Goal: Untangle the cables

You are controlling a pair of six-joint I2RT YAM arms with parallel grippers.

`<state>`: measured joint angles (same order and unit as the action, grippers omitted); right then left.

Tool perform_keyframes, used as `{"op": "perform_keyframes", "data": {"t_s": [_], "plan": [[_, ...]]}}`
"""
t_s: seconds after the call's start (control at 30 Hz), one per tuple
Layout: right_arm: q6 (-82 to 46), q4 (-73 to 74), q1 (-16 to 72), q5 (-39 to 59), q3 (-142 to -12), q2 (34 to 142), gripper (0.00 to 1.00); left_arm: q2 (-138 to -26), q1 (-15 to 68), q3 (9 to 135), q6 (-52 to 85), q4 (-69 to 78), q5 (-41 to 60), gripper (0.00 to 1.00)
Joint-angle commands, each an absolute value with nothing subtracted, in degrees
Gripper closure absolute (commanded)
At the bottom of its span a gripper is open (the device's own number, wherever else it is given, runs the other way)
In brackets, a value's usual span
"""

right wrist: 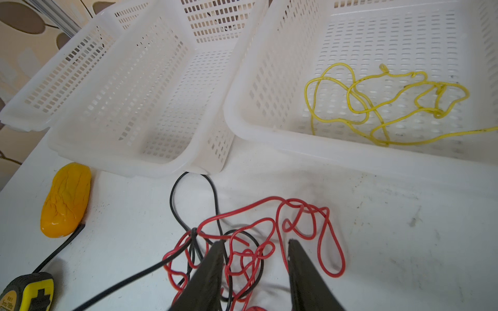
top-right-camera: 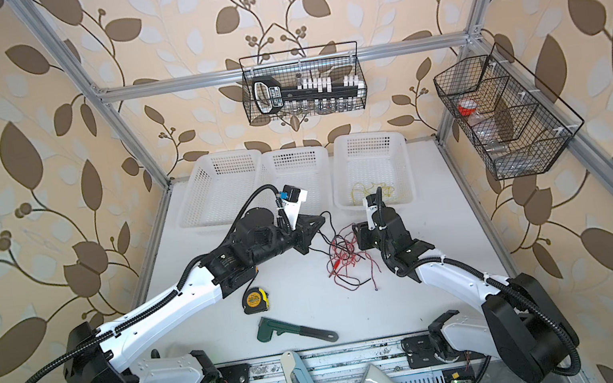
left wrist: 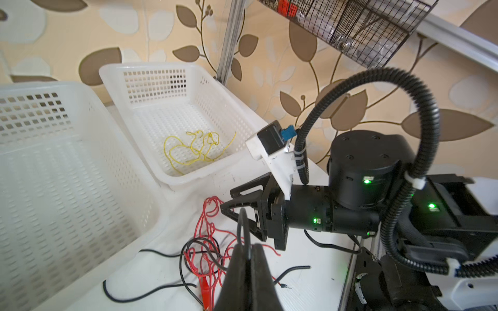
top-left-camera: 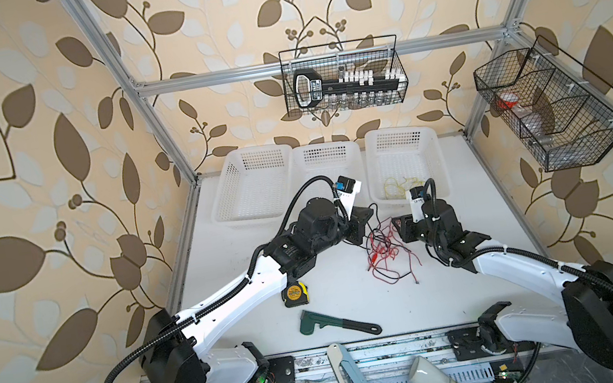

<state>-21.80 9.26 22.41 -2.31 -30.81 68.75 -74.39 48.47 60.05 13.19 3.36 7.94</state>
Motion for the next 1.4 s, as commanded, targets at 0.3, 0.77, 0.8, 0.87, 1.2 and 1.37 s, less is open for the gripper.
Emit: {"op": "perform_keyframes", "data": {"t_s": [0.3,0.77,0.8,0.87,1.2,1.37], "plan": [[-14.8,19.6,26.3,10.5,-26.8,64.0,0.58,-70.2,48.9,58.5,9.2,9.5,2.6,1.00],[-16.5,33.4,30.7,14.0,-25.7,74.8,0.56,-69.0,48.8,62.2,6.4,5.1,3.0,1.00],[-16.4,33.5,31.0,13.8,-25.9,75.2,0.56,-68.9,48.8,62.1,6.3,5.0,2.9,1.00],[-16.3,33.7,31.8,11.9,-26.4,76.5,0.56,-68.4,48.8,61.9,6.4,5.0,3.3,1.00],[-17.2,34.8,32.0,7.4,-30.6,78.5,0.97,-66.4,48.8,59.5,6.5,4.2,3.2,1.00],[-16.7,31.8,32.1,8.8,-33.7,75.5,1.00,-66.3,48.8,57.6,6.4,2.5,0.0,1.00]]}}
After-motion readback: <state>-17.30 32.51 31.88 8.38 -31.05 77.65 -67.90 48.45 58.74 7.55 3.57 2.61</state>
